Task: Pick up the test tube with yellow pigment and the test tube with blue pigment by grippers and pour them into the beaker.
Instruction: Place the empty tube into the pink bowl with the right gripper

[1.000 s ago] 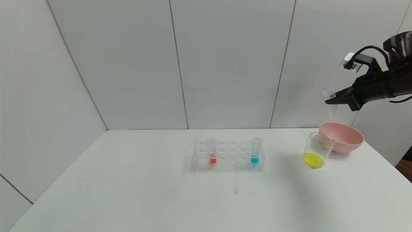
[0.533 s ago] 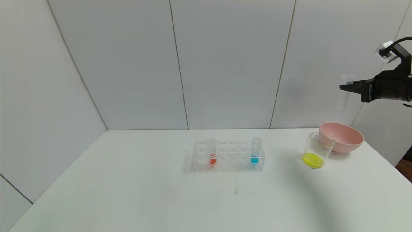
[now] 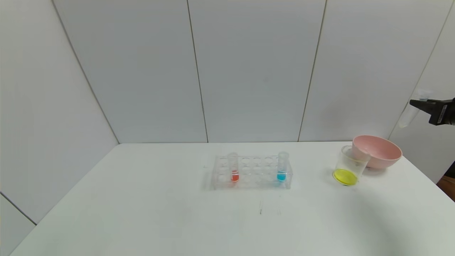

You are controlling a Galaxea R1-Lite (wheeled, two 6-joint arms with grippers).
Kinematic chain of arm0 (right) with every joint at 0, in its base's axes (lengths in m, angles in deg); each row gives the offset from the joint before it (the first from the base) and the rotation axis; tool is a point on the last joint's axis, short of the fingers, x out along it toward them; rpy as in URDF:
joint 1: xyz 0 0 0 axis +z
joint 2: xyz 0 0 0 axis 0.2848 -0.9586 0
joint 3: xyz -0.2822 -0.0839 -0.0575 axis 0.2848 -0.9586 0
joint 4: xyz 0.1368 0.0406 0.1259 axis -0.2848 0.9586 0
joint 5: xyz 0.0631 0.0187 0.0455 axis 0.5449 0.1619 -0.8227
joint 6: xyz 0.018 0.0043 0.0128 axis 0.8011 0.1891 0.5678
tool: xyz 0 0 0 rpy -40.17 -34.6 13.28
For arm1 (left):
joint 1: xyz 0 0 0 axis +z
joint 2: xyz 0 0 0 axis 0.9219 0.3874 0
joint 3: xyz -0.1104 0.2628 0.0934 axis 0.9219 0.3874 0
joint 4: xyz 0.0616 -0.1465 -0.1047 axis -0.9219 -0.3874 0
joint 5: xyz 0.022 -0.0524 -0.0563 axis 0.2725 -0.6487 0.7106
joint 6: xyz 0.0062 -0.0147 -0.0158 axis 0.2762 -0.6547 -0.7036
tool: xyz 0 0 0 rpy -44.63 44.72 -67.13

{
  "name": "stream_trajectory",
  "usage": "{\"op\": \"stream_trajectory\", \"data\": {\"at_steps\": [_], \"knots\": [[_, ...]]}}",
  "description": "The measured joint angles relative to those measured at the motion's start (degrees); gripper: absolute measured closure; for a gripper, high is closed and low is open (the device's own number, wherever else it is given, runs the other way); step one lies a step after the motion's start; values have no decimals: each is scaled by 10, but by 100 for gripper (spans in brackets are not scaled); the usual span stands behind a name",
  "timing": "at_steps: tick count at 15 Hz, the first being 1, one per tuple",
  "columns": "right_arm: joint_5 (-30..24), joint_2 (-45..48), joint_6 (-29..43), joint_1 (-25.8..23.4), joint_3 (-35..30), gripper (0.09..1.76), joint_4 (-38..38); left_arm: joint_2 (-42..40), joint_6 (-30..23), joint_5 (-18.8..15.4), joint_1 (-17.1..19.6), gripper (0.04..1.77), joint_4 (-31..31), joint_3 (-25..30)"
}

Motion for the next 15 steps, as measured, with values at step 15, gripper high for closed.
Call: {"op": "stream_trajectory", "data": {"at_steps": [15], "knots": [[67,-268,0,30,152,134,-97,0,0,0,0,5,0,0]]}}
